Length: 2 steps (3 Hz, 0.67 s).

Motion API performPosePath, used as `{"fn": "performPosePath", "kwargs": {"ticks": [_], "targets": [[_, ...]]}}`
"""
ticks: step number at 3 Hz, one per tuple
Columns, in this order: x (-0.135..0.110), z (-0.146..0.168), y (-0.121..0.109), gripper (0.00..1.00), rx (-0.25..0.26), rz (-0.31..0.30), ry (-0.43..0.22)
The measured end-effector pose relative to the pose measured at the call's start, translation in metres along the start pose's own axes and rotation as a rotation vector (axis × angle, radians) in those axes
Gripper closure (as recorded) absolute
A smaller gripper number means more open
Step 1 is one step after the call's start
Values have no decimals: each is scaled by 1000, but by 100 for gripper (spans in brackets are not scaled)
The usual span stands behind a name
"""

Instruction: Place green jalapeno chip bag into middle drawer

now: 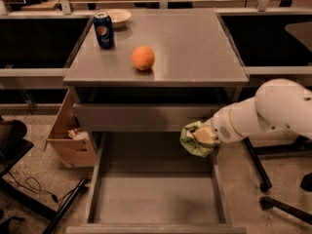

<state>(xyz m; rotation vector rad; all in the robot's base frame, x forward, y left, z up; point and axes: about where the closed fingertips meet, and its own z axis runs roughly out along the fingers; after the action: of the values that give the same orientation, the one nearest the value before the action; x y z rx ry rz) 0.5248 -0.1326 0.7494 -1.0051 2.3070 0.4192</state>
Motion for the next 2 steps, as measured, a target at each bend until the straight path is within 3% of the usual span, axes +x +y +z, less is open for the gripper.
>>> {"fn": "performPosePath", "kwargs": {"ticks": [2], "targets": [[58,129,-17,100,-91,85,-29]]}}
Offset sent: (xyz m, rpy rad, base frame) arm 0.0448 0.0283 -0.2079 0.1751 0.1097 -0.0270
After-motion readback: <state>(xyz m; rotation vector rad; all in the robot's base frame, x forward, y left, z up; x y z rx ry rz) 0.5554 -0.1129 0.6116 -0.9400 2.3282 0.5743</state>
